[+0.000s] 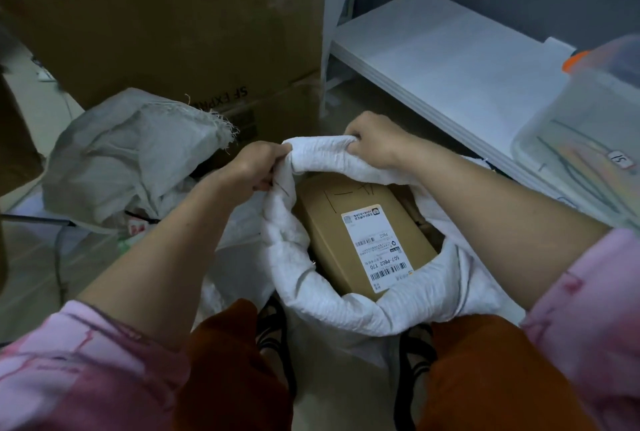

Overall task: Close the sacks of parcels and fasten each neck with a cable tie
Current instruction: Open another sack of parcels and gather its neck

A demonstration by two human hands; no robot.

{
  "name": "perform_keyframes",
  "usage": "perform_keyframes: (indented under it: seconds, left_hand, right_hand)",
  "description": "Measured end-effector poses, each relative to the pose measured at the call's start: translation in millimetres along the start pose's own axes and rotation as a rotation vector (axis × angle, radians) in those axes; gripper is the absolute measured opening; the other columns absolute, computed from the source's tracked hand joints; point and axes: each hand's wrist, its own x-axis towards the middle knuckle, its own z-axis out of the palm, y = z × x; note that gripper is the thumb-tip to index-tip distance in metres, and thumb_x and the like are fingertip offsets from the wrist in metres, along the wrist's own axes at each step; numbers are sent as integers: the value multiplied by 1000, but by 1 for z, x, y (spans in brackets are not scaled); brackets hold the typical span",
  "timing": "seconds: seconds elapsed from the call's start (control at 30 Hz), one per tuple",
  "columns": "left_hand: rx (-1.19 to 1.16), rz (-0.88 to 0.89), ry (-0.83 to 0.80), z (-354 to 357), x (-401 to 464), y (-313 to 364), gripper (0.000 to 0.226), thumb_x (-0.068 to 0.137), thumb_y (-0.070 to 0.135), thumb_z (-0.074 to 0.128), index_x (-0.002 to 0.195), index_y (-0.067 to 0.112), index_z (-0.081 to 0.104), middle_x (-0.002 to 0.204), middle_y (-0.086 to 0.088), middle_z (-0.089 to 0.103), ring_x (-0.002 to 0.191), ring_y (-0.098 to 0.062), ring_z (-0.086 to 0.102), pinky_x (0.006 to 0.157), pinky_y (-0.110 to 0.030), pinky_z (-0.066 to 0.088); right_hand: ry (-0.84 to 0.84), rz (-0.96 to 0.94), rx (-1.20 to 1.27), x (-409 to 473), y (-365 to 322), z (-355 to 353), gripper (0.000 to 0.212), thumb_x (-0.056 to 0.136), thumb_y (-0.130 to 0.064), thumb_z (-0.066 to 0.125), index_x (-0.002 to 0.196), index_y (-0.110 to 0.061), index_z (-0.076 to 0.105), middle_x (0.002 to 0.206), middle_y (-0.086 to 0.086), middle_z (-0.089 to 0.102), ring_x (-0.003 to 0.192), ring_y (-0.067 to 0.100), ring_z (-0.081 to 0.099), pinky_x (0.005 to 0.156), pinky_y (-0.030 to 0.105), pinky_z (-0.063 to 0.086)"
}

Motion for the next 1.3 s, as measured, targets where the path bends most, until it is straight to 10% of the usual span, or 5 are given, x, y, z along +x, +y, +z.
perform_keyframes:
  seconds: [0.17, 0.43, 0.73, 1.17, 1.3]
  left_hand:
    - [1057, 360, 434, 14, -12, 24, 42, 94, 30, 50, 130, 10, 41, 124, -14, 53, 107, -37, 57, 78, -40, 43]
    - [940, 740, 211, 43, 2, 32, 27, 96, 35, 50, 113, 16, 57, 101, -5, 64, 85, -26, 61, 64, -32, 37]
    - [699, 361, -115, 29, 34, 51, 35, 97, 42, 47, 83, 11, 58, 72, -3, 53, 66, -14, 48, 56, -26, 35]
    - [1013, 858, 100, 54, 17, 39, 38, 94, 43, 53, 119, 16, 58, 104, -4, 66, 91, -23, 63, 68, -28, 36]
    - [1062, 695, 96, 50, 27, 44, 28, 100, 41, 39, 103, 19, 57, 87, -2, 60, 76, -21, 56, 62, -30, 32]
  right_hand:
    - [-244, 39, 178, 15, -2, -29, 16, 95, -21, 53, 104, -20, 66, 81, 5, 62, 67, 14, 55, 55, 24, 42]
    - [-284, 140, 334, 21, -3, -43, 22, 85, -16, 60, 65, -12, 52, 58, 1, 42, 53, 14, 40, 50, 26, 36]
    - [262, -86, -389, -11, -3, -7, 31, 91, -16, 61, 120, -10, 52, 109, 10, 60, 97, 25, 60, 70, 31, 40]
    - [-282, 242, 416, 26, 30, -24, 55, 92, -35, 57, 135, -2, 46, 141, 19, 44, 124, 29, 46, 101, 36, 40]
    - [-11, 102, 144, 15, 26, -36, 38, 79, -46, 67, 95, -15, 51, 86, 0, 50, 76, 17, 50, 66, 30, 45]
